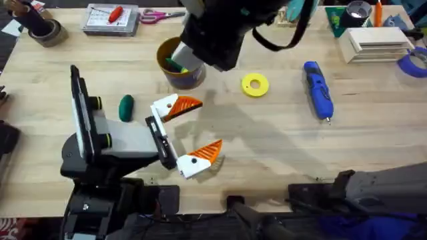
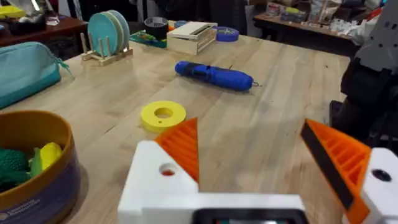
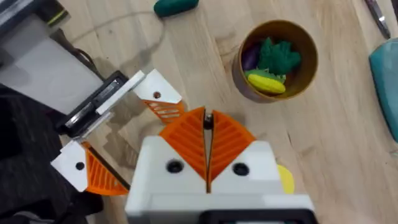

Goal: Pick up the gripper from the table and insert it into the empty holder that is missing its gripper. Then pick up a screw, insert it into the mounting hole, and use the screwdriver to tighten it. Finally, clean up the table by picking up the vegetable and placing it into the bucket.

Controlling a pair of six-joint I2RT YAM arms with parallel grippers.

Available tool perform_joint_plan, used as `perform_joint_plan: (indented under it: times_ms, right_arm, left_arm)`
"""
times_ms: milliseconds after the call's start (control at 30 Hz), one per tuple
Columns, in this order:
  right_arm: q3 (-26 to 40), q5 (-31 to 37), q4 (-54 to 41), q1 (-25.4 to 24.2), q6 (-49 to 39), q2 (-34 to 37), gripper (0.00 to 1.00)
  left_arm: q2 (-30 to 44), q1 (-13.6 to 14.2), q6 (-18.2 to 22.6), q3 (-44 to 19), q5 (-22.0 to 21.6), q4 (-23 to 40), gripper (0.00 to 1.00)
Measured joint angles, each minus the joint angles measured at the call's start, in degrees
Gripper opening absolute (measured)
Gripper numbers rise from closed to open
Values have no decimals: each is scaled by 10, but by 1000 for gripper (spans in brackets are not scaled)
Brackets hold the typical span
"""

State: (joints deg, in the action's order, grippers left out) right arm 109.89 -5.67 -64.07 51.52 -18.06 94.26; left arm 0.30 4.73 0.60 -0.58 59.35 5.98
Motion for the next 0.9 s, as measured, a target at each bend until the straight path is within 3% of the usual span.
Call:
perform_joint_plan:
  times_ms: [900]
  right_arm:
    - [0,0,-3,48,-4,46,6]
  left_arm:
    - [0,0,0,0,0,0,986]
